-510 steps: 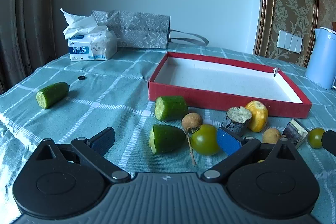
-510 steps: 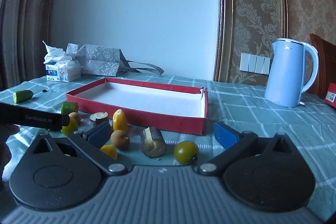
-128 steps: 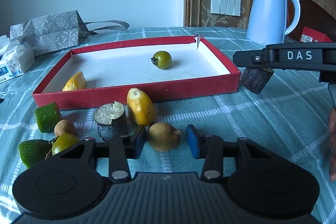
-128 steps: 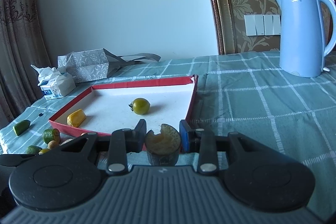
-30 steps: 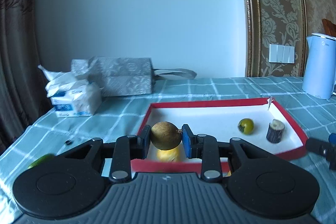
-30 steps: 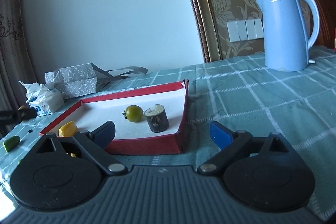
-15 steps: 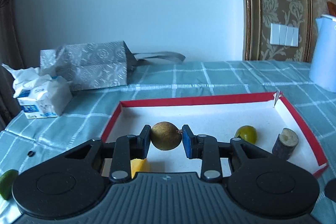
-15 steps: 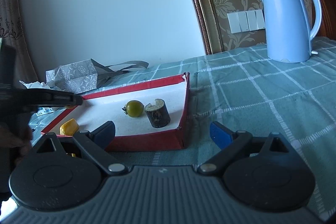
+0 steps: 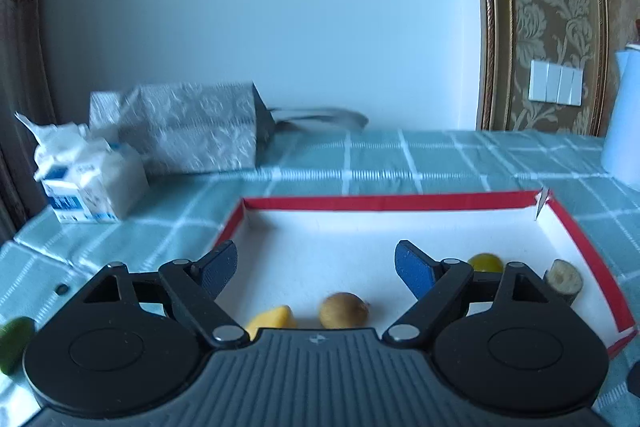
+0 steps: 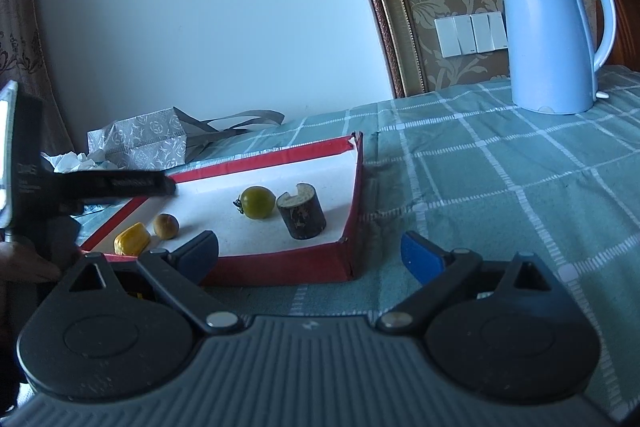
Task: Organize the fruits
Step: 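Lower the brown fruit into the tray and open the left gripper, then move the right gripper to the yellow fruit chunk and close on it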
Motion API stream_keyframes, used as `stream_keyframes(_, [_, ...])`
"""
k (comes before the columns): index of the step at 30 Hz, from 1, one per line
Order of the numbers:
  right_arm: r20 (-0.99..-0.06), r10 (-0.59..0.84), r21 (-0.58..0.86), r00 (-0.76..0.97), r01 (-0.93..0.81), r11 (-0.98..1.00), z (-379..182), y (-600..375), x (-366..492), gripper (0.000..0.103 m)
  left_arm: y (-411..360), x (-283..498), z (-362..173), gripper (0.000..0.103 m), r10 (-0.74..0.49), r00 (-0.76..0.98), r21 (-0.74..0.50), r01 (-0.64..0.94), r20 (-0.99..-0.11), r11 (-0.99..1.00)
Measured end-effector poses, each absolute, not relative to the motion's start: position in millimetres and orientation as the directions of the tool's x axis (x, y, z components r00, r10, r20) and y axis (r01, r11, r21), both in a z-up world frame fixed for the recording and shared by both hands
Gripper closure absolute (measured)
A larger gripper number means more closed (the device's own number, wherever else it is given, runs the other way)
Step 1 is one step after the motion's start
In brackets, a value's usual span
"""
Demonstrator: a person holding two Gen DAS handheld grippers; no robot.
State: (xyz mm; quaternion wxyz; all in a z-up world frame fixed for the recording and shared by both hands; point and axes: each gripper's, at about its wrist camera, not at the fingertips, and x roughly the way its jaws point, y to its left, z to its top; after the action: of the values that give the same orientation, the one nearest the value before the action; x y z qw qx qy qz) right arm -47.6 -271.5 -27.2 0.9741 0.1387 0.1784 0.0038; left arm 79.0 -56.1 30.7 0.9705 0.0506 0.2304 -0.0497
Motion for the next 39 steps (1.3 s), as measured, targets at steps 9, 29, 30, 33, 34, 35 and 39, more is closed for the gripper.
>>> stream_keyframes(9, [-0.333, 0.112, 0.234, 0.936, -0.033, 0.972, -24, -261, -53, 0.006, 7, -4, 43, 0.017, -0.062, 0.928, 0.047, 0.085, -0.368, 0.995])
stream_keyframes(29, [-0.423, 0.061, -0.114, 0.904, -0.120, 0.986, -24, -147, -37, 0.030, 80, -63, 5, 0.017, -0.104, 0.943, -0.116, 0.071, -0.317, 0.991])
stream_keyframes(30, [-0.429, 0.056, -0.121, 0.902, -0.118, 0.986, -24, -146, -35, 0.031, 80, -62, 5, 0.017, -0.109, 0.942, -0.120, 0.074, -0.317, 0.990])
stream_keyframes(33, [-0.466, 0.051, -0.138, 0.883, -0.130, 0.982, -27, -141, -28, 0.040, 81, -61, 4, 0.017, -0.114, 0.939, -0.127, 0.076, -0.324, 0.989])
stream_keyframes(34, [-0.477, 0.051, -0.140, 0.878, -0.133, 0.981, -28, -139, -26, 0.043, 81, -61, 4, 0.017, -0.112, 0.938, -0.124, 0.074, -0.328, 0.989])
stream_keyframes(35, [-0.486, 0.053, -0.143, 0.873, -0.139, 0.980, -28, -137, -24, 0.045, 81, -61, 4, 0.017, -0.112, 0.938, -0.124, 0.075, -0.328, 0.989])
stream_keyframes(39, [-0.510, 0.061, -0.155, 0.858, -0.161, 0.975, -30, -130, -15, 0.052, 81, -60, 3, 0.017, -0.114, 0.937, -0.125, 0.076, -0.331, 0.989])
